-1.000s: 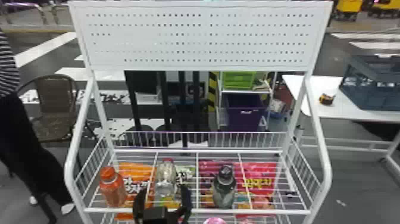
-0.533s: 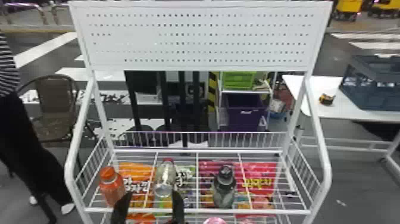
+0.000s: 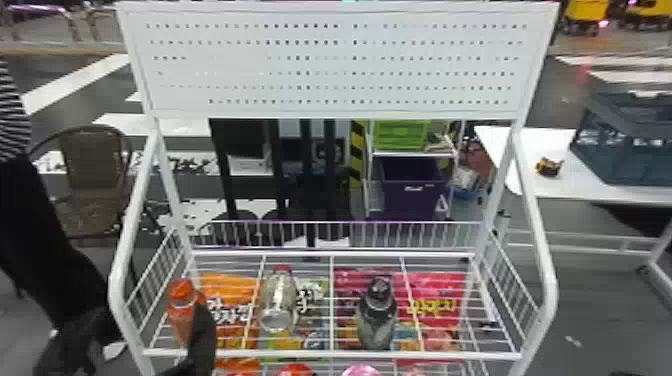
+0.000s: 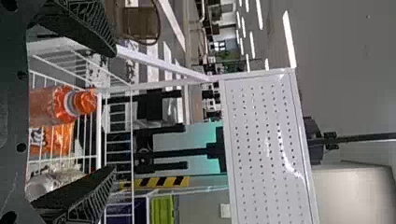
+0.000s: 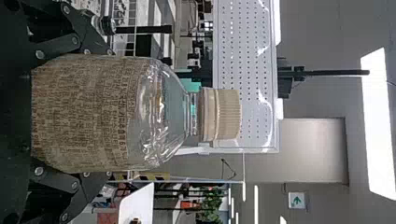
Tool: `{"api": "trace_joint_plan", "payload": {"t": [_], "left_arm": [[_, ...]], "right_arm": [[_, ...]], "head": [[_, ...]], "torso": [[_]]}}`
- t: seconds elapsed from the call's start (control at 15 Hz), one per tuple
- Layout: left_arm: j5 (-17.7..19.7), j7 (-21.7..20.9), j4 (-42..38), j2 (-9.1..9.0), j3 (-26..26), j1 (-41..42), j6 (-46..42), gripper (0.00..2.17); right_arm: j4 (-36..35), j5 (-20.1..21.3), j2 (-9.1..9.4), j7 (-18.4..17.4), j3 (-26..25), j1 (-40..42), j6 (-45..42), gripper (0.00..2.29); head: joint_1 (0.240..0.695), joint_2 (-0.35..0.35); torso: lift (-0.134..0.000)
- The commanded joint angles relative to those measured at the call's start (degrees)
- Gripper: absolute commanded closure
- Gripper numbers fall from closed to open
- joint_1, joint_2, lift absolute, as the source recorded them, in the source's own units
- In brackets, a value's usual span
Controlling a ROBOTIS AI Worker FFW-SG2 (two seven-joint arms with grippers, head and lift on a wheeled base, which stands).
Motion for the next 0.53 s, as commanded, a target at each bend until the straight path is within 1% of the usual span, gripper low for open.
{"api": "trace_joint_plan", "payload": {"t": [0.0, 0.13, 0.27, 0.4, 0.47], "left_arm": [[0.83, -0.16, -0.34, -0.90, 2.22, -0.02, 1.08, 0.04], [0.92, -0.25, 1.07, -1.07, 2.22, -0.37, 1.08, 0.04], [1.18, -0.16, 2.48, -1.69, 2.31, -0.81, 1.08, 0.04], [0.83, 0.01, 3.00, -1.95, 2.31, -0.90, 1.08, 0.04], [0.74, 0.01, 3.09, -2.04, 2.31, -0.90, 1.26, 0.04]], "right_arm": [[-0.54, -0.06, -0.01, 0.01, 0.04, 0.43, 0.06, 0.84], [-0.54, -0.15, -0.10, 0.10, -0.05, 0.60, 0.06, 0.84], [-0.54, 0.11, -0.19, 0.10, -0.05, 0.34, 0.59, 0.84], [-1.06, 0.55, -0.10, 0.01, -0.05, -0.01, 2.35, 0.84], [-1.77, 0.64, -0.19, 0.10, -0.05, -0.19, 4.98, 0.84]], "head": [[0.499, 0.000], [0.499, 0.000], [0.499, 0.000], [0.499, 0.000], [0.499, 0.000]], "torso": [[0.000], [0.000], [0.000], [0.000], [0.000]]}}
